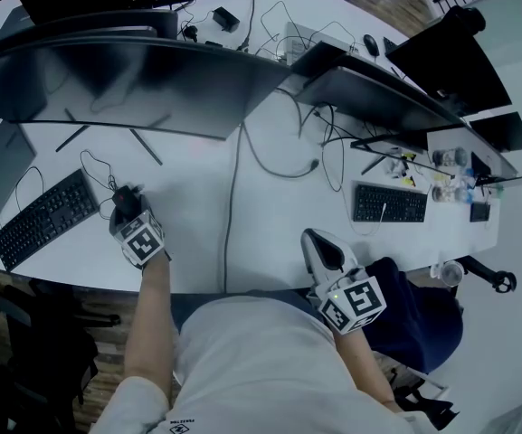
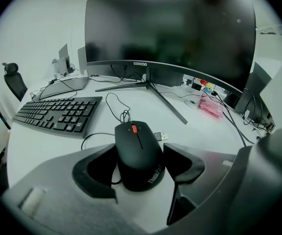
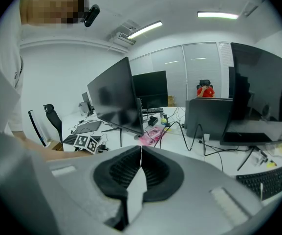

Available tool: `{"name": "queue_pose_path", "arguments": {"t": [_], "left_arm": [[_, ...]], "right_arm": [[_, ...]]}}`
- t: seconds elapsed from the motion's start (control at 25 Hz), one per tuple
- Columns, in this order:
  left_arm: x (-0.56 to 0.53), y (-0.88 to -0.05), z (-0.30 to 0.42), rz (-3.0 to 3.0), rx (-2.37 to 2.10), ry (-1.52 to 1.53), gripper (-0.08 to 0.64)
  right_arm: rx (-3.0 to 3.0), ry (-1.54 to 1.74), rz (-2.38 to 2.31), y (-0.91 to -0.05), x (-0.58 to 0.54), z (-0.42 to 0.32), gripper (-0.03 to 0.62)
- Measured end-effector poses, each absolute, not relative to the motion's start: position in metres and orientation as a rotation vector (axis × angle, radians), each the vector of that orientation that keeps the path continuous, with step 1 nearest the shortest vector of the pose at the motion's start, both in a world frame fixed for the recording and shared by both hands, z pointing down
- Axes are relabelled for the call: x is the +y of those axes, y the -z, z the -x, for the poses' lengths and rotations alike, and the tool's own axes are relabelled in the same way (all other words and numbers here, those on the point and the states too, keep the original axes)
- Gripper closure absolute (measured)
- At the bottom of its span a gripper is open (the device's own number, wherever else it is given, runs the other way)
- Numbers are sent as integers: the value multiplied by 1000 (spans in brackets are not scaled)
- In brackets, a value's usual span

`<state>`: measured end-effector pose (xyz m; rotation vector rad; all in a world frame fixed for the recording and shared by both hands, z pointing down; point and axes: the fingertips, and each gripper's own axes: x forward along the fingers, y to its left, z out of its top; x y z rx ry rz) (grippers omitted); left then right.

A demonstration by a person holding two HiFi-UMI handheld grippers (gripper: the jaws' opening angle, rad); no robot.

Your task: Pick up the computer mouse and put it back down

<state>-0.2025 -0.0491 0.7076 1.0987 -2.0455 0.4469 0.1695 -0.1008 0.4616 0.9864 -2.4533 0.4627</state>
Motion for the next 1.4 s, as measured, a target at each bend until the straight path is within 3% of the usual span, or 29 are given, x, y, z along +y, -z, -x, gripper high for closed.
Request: {"name": "queue_pose_path", "arguments": {"t": [0.64, 1.4], "left_arm": [[-39, -710, 190, -1286, -1895, -503, 259], [-37, -632, 160, -1717, -1726, -660, 262]], "right_arm": [[-2463, -442, -1022, -453, -78, -159, 588], [-2522, -448, -1052, -443, -53, -123, 588]]}}
